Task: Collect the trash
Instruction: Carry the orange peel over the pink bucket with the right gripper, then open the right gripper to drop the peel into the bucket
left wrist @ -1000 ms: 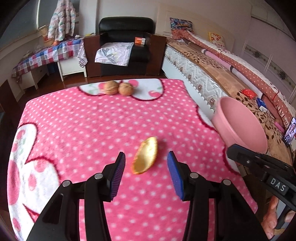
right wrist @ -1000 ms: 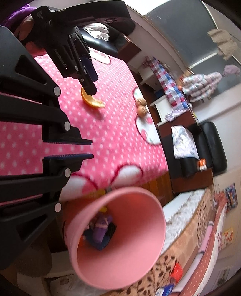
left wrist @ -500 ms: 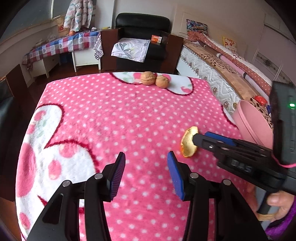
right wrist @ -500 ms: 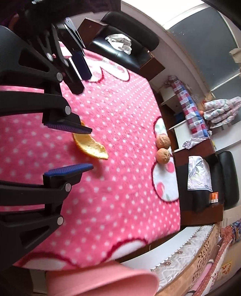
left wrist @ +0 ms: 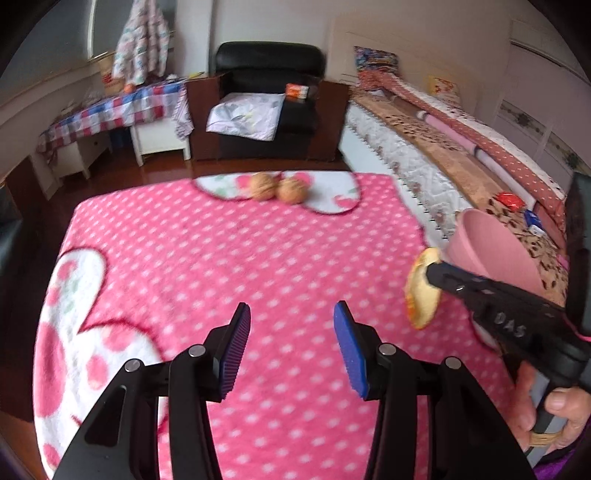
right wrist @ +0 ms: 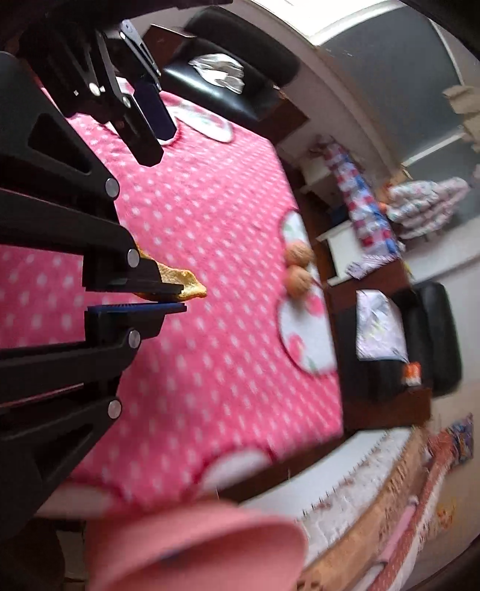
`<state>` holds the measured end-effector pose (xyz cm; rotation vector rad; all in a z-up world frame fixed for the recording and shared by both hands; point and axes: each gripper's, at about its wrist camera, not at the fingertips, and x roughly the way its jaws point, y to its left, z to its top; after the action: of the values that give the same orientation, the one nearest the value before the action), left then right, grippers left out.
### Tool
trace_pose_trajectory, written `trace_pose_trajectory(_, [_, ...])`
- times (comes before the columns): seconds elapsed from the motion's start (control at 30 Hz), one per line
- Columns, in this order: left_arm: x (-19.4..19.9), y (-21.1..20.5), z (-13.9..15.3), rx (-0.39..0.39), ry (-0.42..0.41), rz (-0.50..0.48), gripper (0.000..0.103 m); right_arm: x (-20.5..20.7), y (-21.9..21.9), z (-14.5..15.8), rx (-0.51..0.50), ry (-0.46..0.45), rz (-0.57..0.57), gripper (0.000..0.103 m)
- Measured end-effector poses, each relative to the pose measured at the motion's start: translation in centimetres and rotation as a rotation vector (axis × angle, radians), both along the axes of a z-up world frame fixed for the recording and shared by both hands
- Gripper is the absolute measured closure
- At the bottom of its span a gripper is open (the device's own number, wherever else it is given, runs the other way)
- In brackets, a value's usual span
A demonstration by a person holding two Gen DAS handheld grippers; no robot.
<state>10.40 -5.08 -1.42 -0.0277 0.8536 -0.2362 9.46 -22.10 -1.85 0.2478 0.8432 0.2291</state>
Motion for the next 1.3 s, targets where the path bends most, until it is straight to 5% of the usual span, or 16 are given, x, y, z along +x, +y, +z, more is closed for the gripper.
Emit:
trace_pose_trajectory(0.57, [1.3,-16.0,2.6,0.002,-0.097,-0.250,0.070,-4.4,-16.5,3.1,-0.206,-0.106,-0.421,0.098])
trace_pose_trajectory(0.83, [1.0,-18.6,2.9,0.009,-0.108,-0.288,0.071,-4.5,-18.7,2.2,-0.192,-0.066,-0.438,0.094])
trace_pose_trajectory(0.97, [0.8,-18.9,3.0,0.015,-0.112,-0.296,0.071,-5.1,-19.0,2.4,-0.176,-0.088,-0.440,0.068])
trace_pose_trajectory(1.3, [0.4,-19.2,3.2,0.015,-0.120,-0.299,0.071,-6.3,-18.5,2.6,-0.155,-0.090,-0.421,0.066])
